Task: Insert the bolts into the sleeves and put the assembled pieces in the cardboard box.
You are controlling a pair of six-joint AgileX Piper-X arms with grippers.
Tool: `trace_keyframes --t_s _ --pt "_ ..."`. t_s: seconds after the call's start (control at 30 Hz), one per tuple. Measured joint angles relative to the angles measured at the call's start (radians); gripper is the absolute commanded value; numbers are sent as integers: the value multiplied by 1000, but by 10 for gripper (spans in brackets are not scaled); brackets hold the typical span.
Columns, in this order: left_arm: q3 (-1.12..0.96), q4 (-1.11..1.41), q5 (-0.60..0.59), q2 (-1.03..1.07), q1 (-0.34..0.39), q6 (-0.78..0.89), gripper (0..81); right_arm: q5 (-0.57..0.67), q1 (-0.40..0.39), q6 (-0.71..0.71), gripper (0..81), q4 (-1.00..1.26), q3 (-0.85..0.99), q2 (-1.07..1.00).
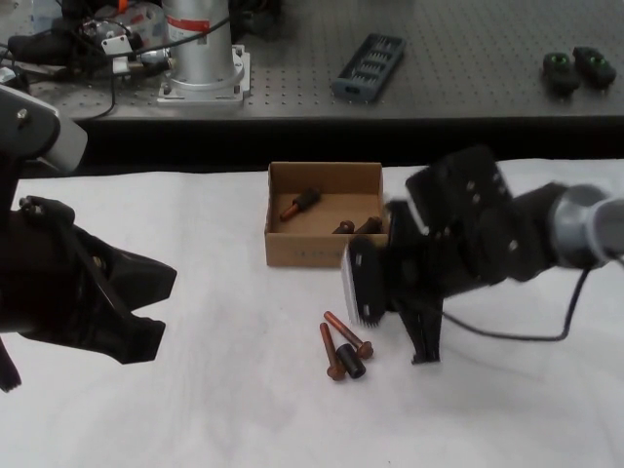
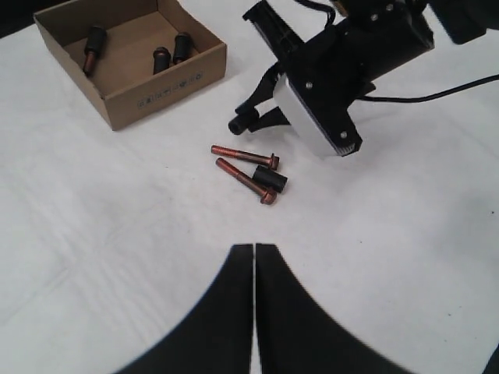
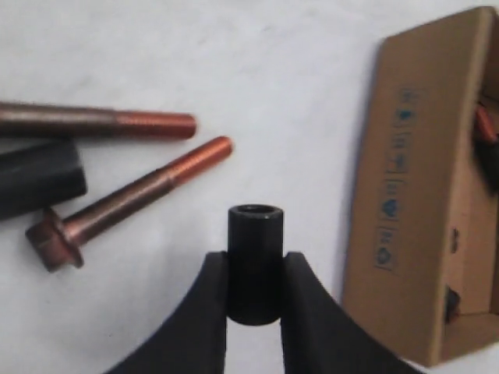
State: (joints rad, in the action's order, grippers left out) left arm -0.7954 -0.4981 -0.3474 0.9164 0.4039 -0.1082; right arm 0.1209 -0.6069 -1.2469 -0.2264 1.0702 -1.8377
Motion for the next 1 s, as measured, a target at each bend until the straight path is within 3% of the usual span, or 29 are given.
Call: trace_keyframes --t_s 0.27,0.4,0.67,0.77,0.87,1.0 --pt "0 0 0 0 0 -113 6 -1 0 307 19 -89 -21 178" --pt "0 25 -5 17 0 -223 6 6 0 569 19 -190 -110 337" --pt "0 206 -177 161 0 -429 6 43 0 980 19 -219 -260 607" --pt "0 253 -231 234 0 -510 7 54 0 1046 19 -222 -299 716" --pt "0 308 -269 290 0 -589 83 57 0 1059 19 -232 -311 768" --pt "-24 331 -281 385 0 -624 262 66 0 1067 19 -260 -324 856"
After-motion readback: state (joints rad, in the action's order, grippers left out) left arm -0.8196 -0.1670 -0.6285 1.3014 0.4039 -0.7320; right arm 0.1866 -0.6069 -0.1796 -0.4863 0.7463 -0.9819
